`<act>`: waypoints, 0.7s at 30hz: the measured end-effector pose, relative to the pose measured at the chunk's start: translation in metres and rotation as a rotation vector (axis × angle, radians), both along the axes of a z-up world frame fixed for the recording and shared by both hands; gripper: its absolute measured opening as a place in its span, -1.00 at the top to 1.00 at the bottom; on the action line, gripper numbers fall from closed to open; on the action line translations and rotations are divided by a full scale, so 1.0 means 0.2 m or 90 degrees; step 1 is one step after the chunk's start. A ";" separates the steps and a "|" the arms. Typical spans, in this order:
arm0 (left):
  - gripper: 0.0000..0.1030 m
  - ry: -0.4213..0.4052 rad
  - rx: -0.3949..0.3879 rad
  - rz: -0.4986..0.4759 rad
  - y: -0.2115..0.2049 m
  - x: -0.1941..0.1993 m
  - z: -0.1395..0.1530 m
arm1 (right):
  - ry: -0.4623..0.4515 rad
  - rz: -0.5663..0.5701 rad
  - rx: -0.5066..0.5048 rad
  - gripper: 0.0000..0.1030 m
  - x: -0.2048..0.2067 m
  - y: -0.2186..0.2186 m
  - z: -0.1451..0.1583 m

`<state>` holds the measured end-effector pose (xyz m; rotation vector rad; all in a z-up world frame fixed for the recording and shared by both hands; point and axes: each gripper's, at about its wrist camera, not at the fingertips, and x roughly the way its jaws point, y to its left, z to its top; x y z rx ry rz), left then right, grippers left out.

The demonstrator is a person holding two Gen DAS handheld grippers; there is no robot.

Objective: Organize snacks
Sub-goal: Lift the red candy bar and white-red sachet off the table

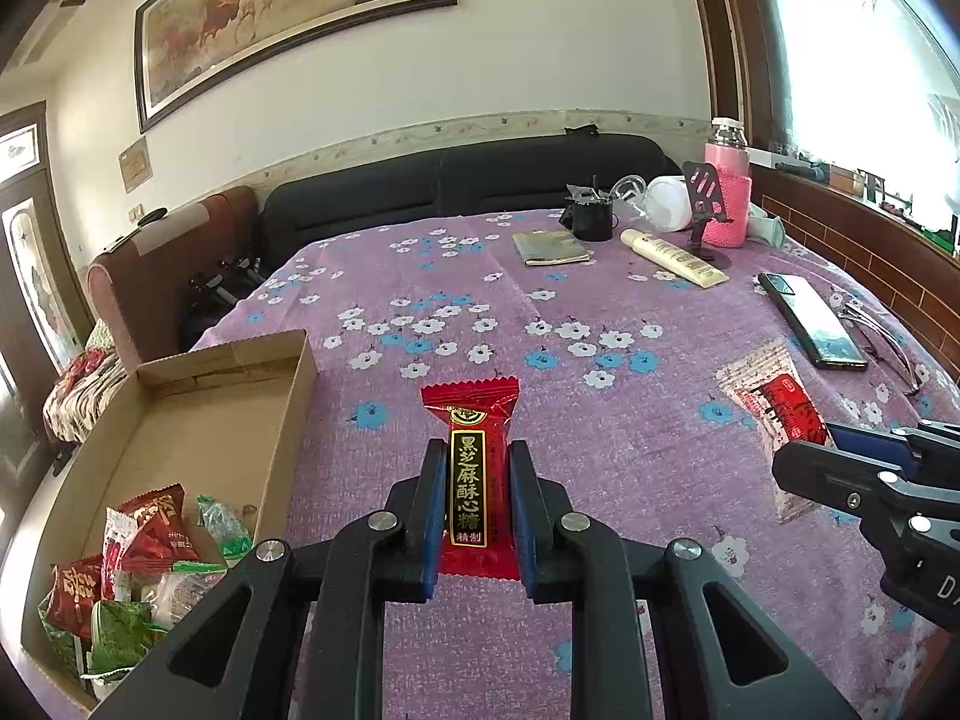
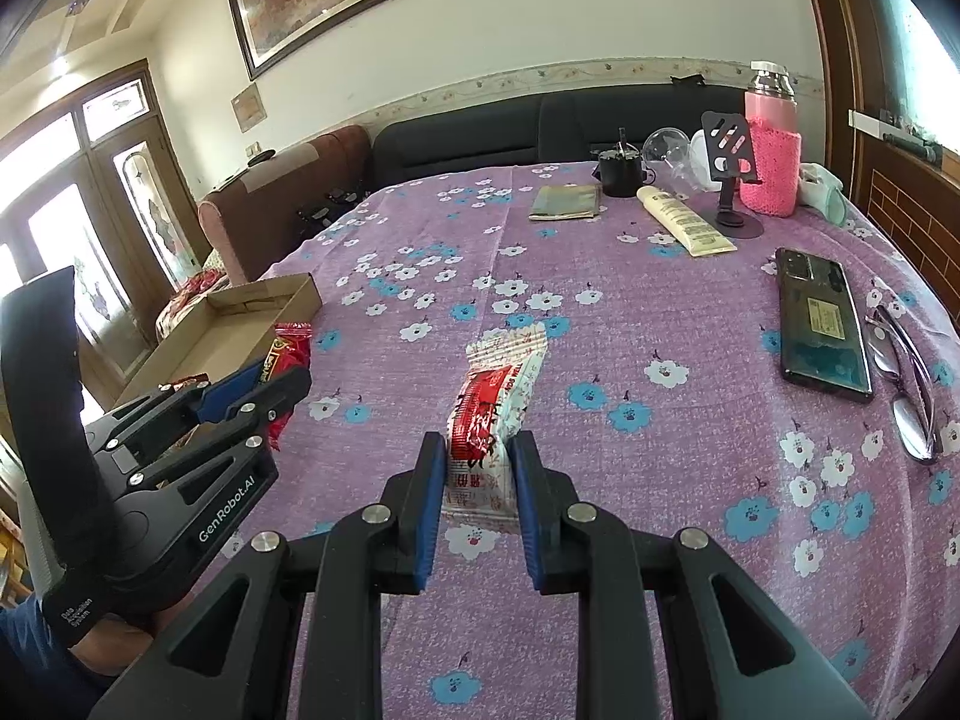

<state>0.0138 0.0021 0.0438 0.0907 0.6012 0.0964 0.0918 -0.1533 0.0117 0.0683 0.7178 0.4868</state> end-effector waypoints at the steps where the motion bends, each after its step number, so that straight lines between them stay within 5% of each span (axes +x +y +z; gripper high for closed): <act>1: 0.62 0.000 -0.001 0.001 0.00 0.00 0.00 | 0.000 0.000 0.001 0.58 0.00 0.00 0.00; 21: 0.62 -0.011 -0.014 0.012 0.02 -0.01 0.01 | 0.002 -0.014 -0.003 0.58 0.00 0.00 0.00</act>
